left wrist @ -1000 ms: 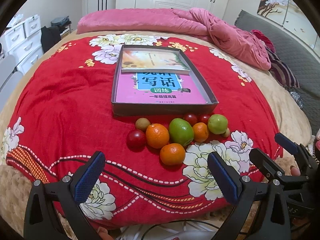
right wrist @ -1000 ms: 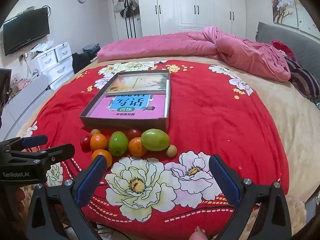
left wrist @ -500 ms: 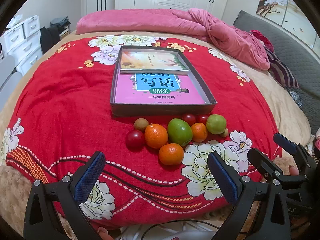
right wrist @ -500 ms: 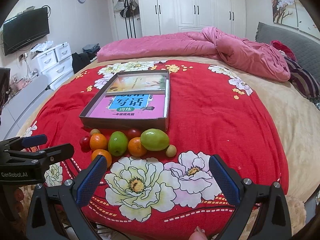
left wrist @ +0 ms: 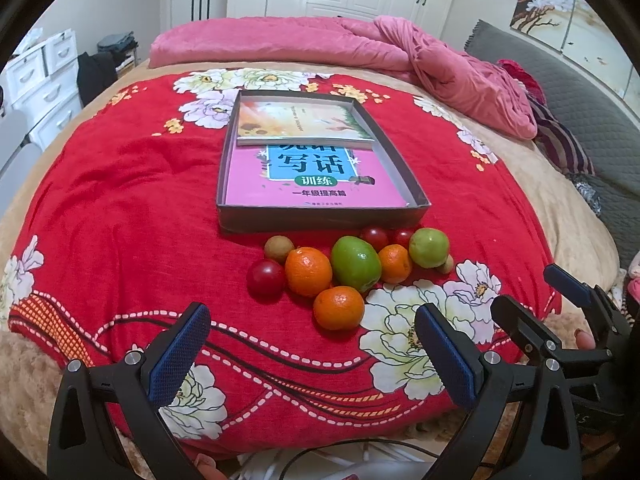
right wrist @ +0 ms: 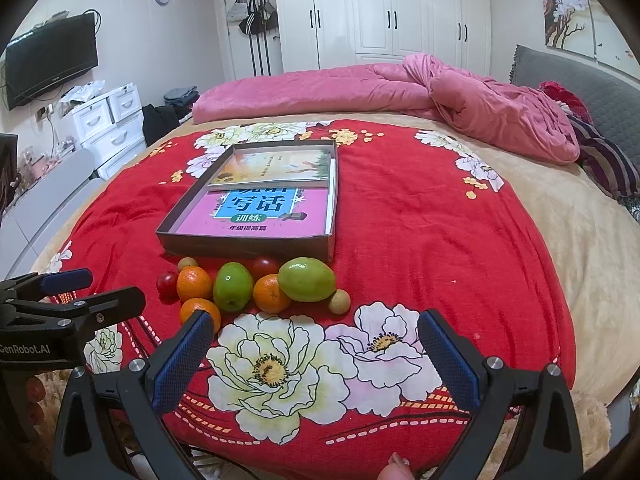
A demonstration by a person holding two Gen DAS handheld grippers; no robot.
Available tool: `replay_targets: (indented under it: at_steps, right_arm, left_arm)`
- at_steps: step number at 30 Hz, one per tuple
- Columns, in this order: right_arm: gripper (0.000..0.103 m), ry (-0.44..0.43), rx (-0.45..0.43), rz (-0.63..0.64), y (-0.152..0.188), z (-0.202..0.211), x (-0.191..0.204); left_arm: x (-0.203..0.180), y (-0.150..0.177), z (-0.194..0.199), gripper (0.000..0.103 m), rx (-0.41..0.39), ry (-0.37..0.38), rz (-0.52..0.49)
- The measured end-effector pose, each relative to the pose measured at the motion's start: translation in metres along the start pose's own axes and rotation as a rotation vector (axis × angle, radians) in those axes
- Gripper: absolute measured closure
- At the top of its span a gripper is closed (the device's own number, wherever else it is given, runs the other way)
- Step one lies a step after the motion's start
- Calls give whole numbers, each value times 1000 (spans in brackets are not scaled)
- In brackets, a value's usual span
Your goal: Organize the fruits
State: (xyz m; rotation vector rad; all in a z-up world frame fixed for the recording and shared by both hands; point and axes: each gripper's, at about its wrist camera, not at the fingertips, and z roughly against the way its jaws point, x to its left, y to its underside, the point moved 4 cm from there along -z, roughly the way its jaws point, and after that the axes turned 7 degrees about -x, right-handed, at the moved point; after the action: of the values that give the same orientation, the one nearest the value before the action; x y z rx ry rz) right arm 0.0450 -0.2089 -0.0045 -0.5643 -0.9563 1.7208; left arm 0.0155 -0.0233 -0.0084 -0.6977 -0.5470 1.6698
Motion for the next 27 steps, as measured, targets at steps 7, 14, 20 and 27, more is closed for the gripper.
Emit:
replay_targets:
  at_steps: [7, 14, 20, 27]
  right_arm:
    - [0, 5, -7, 15, -1, -1, 0]
    - [0, 7, -1, 19, 0, -4, 0]
    - [0, 11, 5, 21, 1, -8, -2]
    - [0, 14, 11, 21, 0, -14, -5]
  left_arm:
    - [0, 2, -5, 1, 13, 7, 7]
    - [-1, 5, -10, 1, 31, 15, 7]
    - [-1, 10, -18, 1, 60, 25, 7]
    - [-4, 15, -30, 1, 92, 37, -1]
